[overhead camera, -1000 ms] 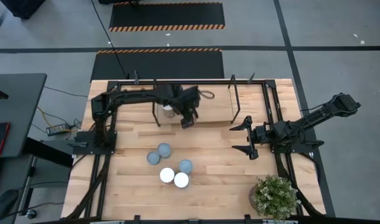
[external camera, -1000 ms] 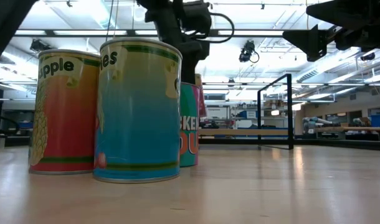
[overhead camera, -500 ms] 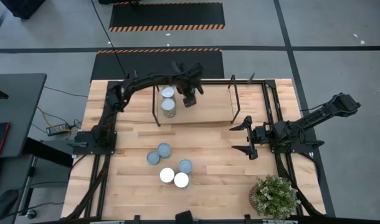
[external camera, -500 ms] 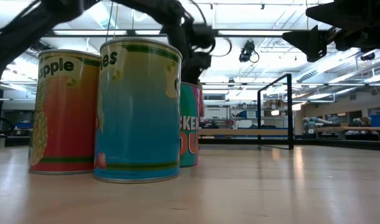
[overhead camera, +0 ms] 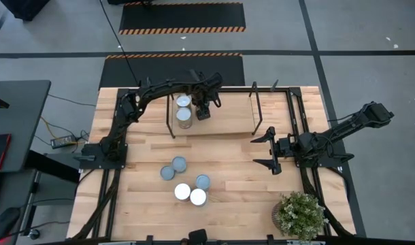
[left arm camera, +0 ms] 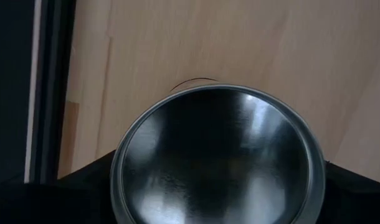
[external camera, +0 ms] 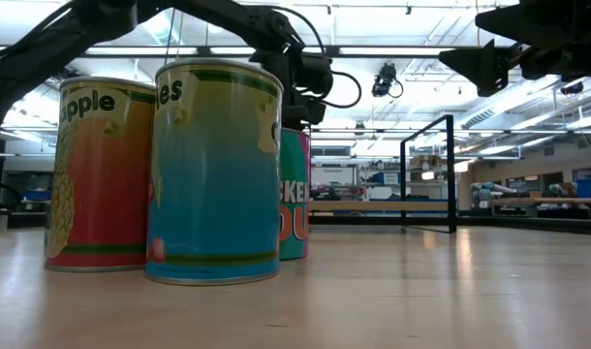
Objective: Pick and place cans onto a shelf
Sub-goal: Put the canned corn on the shelf
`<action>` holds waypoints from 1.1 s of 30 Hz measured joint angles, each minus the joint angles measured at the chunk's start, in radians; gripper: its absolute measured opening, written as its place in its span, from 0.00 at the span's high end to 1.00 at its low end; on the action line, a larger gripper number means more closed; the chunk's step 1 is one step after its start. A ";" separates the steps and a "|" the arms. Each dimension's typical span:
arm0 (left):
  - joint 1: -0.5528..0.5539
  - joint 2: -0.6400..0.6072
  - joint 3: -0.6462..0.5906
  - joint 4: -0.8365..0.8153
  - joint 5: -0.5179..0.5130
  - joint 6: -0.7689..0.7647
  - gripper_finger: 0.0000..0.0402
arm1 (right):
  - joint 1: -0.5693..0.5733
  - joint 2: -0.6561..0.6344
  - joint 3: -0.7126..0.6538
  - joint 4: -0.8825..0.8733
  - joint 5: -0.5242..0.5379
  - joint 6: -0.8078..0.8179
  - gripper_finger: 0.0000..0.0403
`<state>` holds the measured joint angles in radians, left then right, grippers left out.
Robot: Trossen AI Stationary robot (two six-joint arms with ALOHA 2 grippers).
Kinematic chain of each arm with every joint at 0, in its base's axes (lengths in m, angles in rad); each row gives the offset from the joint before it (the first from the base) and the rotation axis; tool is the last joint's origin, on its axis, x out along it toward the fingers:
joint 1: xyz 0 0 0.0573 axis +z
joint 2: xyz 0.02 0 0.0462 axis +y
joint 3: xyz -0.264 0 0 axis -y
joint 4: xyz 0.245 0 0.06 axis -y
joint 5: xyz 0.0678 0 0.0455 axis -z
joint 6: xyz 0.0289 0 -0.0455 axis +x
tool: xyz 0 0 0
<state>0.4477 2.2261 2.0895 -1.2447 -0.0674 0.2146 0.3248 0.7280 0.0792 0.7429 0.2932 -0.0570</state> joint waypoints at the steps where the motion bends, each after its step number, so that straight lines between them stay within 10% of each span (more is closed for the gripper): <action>1: -0.001 0.000 0.000 -0.004 0.000 0.000 0.21 | 0.000 0.000 0.000 0.000 0.000 0.000 0.10; 33: -0.016 0.000 0.000 -0.002 -0.026 -0.012 0.21 | 0.000 0.000 0.000 -0.019 0.000 0.055 0.10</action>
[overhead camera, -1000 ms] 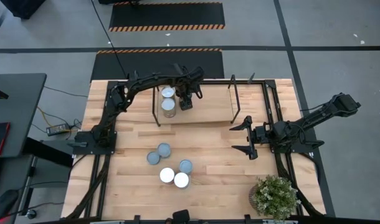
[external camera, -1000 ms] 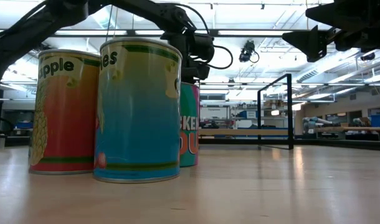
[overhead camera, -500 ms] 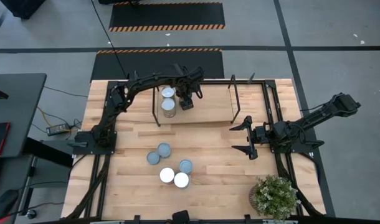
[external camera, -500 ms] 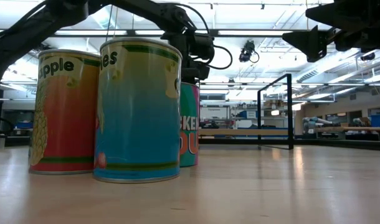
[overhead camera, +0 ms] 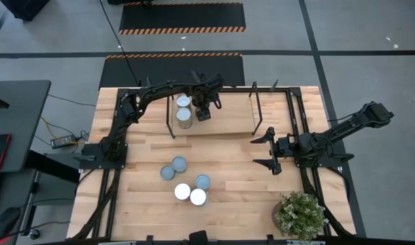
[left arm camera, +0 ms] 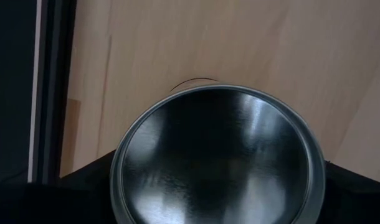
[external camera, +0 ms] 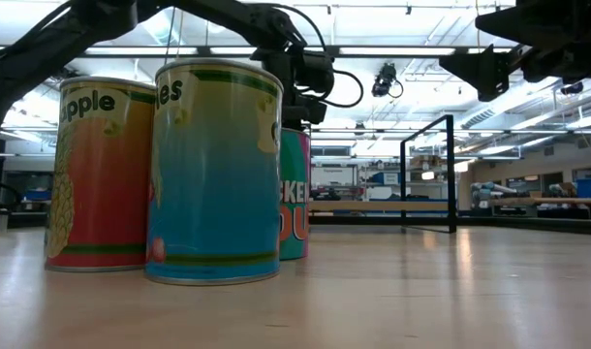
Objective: Pick and place cans onto a shelf
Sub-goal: Put the canned corn on the shelf
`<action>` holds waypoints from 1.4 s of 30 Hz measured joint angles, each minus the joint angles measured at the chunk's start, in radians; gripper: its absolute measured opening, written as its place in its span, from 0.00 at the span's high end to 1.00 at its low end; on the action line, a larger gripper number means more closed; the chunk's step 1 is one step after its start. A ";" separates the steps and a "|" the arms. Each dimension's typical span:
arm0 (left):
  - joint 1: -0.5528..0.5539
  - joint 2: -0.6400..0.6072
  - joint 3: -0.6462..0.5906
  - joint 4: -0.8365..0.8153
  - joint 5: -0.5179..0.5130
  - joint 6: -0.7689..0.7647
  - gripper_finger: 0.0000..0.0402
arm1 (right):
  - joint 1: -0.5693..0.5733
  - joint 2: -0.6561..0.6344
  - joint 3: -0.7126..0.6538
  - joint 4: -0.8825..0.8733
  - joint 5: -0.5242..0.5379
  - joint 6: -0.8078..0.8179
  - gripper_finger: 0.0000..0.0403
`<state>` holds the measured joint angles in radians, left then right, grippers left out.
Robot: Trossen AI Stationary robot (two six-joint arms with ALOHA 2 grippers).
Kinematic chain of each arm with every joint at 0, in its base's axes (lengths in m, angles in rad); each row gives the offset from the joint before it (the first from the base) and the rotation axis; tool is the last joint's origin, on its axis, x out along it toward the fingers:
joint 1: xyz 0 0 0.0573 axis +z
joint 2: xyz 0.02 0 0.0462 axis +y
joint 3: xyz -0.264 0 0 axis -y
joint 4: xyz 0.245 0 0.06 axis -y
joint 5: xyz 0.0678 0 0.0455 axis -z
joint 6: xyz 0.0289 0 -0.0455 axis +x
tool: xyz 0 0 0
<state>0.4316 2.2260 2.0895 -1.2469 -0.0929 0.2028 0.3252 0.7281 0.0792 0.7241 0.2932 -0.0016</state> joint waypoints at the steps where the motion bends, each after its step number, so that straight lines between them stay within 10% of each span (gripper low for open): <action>1: 0.000 0.000 0.000 0.001 0.000 0.000 0.21 | 0.000 0.000 0.000 -0.001 0.000 0.002 0.10; 16: -0.009 0.000 0.000 -0.003 -0.011 -0.042 0.02 | 0.000 0.000 0.000 -0.003 0.000 0.001 0.10; 42: -0.034 -0.018 0.185 0.013 -0.095 -0.059 0.04 | 0.000 0.000 0.000 -0.005 0.000 0.002 0.10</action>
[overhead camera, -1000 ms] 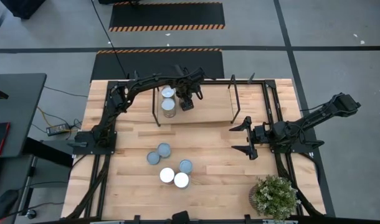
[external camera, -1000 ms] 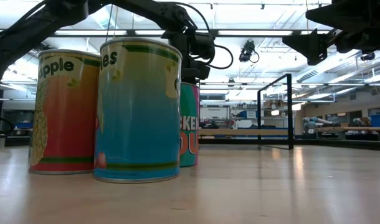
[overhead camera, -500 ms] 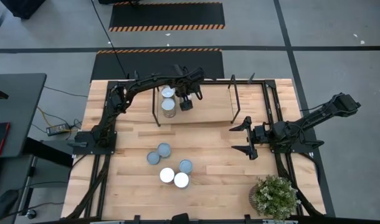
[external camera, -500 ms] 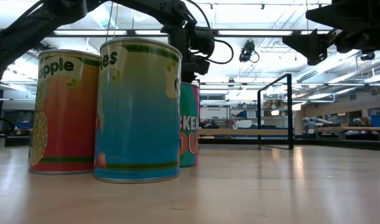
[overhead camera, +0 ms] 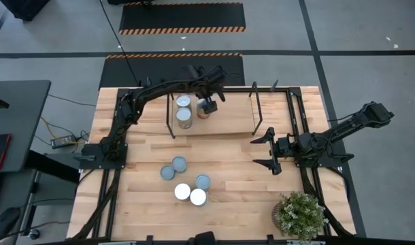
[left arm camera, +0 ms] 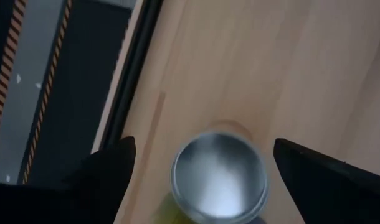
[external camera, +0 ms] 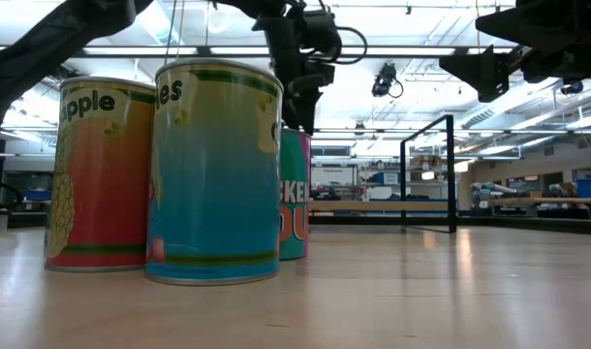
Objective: Pick and place cans onto a shelf
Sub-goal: Put the canned corn on the shelf
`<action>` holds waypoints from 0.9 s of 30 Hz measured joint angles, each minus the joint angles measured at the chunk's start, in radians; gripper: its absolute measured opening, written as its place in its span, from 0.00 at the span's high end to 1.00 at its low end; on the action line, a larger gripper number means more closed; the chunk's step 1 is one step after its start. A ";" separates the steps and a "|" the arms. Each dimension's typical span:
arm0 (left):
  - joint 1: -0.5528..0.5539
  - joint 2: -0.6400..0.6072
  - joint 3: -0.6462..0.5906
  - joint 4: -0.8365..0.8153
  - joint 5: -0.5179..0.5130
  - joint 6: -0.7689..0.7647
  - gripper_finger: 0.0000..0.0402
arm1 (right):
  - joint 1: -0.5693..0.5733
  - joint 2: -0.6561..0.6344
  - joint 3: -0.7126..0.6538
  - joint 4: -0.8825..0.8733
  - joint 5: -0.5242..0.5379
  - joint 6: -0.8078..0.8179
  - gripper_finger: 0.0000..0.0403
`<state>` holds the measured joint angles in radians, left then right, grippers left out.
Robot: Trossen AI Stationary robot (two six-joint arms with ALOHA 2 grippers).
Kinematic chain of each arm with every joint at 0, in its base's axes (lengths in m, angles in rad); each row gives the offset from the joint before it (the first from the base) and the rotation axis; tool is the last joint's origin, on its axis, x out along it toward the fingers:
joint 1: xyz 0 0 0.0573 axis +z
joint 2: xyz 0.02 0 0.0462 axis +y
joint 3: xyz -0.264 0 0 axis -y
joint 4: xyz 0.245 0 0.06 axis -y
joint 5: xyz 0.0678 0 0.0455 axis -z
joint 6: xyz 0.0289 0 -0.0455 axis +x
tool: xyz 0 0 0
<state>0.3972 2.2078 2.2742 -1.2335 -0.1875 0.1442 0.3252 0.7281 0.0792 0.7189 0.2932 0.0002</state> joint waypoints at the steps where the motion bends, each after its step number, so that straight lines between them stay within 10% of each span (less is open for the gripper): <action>1: -0.006 0.000 -0.005 0.022 0.000 0.010 0.04 | 0.000 0.000 0.000 0.000 0.000 0.000 0.10; 13: -0.068 0.025 -0.074 0.220 -0.261 0.042 0.04 | 0.000 0.000 0.000 0.008 0.000 0.001 0.10; 27: 0.007 0.025 -0.074 0.102 -0.261 -0.106 0.04 | 0.000 0.000 0.000 0.013 0.000 0.001 0.10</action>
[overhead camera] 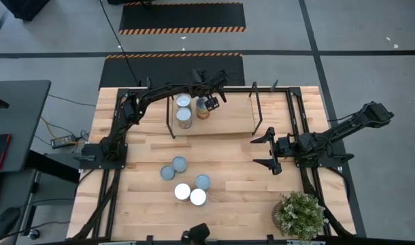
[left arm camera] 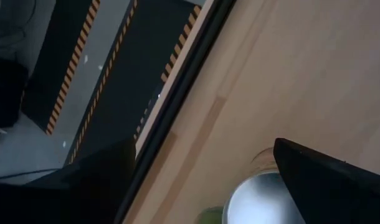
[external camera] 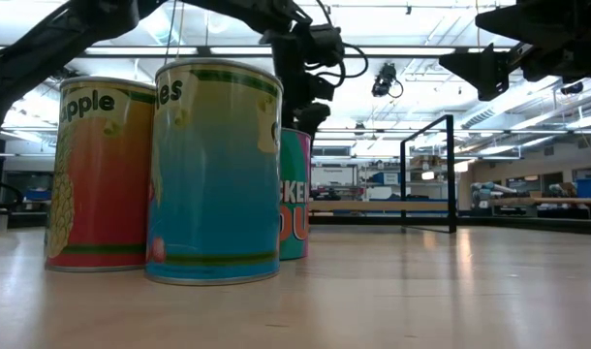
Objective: Pick and place cans onto a shelf
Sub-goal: Put the canned corn on the shelf
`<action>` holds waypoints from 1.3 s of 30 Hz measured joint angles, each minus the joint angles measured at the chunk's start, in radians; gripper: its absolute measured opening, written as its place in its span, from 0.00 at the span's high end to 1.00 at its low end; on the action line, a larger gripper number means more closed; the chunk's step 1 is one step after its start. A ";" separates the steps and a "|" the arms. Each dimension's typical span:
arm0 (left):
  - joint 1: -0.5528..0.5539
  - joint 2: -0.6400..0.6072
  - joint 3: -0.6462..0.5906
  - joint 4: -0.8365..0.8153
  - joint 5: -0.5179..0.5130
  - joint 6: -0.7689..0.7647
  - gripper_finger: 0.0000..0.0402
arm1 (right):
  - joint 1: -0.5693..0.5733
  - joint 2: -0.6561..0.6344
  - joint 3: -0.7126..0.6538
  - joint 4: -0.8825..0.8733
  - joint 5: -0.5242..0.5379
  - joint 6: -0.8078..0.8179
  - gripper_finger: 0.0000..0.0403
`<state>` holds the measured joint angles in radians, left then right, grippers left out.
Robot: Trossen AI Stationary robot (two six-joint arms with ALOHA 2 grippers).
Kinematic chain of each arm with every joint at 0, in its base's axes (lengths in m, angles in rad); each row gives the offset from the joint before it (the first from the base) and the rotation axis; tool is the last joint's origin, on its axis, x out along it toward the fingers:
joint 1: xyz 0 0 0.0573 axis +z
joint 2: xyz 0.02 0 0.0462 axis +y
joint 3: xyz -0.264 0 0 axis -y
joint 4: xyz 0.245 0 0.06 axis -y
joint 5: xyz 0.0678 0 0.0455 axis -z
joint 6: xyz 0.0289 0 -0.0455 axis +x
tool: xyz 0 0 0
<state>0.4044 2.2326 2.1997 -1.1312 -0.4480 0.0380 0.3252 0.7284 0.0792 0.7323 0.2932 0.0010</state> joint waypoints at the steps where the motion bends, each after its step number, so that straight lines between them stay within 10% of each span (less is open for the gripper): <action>1: 0.003 0.000 0.000 -0.008 0.001 -0.001 0.04 | 0.000 0.000 0.000 0.000 0.000 0.000 0.10; 16: 0.000 -0.015 0.000 -0.050 -0.073 0.048 0.04 | 0.000 0.000 0.000 -0.004 0.000 -0.003 0.10; 23: -0.109 -0.071 0.001 -0.058 0.219 0.176 0.04 | 0.000 0.000 0.000 -0.016 0.000 -0.004 0.10; 39: -0.350 -0.072 -0.016 -0.299 -0.162 0.043 0.04 | 0.006 0.000 0.000 0.014 -0.003 -0.002 0.10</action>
<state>0.0542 2.1601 2.1832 -1.4306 -0.6102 0.0810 0.3313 0.7284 0.0792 0.7458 0.2903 -0.0006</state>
